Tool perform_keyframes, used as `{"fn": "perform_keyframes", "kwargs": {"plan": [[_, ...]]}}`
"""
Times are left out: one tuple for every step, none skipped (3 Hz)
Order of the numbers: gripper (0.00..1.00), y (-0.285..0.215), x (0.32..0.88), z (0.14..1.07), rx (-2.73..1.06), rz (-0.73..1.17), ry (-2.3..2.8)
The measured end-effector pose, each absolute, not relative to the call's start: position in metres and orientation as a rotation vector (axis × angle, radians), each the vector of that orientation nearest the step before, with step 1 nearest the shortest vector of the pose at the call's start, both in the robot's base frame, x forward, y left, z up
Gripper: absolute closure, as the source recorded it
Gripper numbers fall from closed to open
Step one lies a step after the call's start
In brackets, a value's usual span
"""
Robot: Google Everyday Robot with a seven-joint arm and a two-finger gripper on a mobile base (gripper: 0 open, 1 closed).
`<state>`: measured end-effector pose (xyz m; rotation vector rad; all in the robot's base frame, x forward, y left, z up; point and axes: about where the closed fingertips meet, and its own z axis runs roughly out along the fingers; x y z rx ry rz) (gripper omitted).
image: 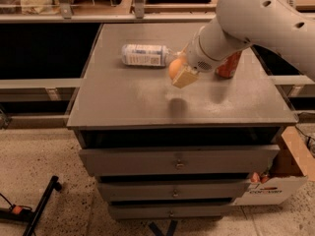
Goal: Move orange near blue plastic bottle
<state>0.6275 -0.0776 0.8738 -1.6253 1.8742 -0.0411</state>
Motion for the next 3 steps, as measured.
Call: {"fn": "perform_keyframes", "kwargs": {"plan": [[0.59,-0.061,0.639,0.875,-1.624,-0.044,1.861],[0.35,-0.049,0.646,0.879,-1.645,-0.057,1.845],[0.12,-0.042,0.653,0.879,-1.671,-0.066,1.863]]}}
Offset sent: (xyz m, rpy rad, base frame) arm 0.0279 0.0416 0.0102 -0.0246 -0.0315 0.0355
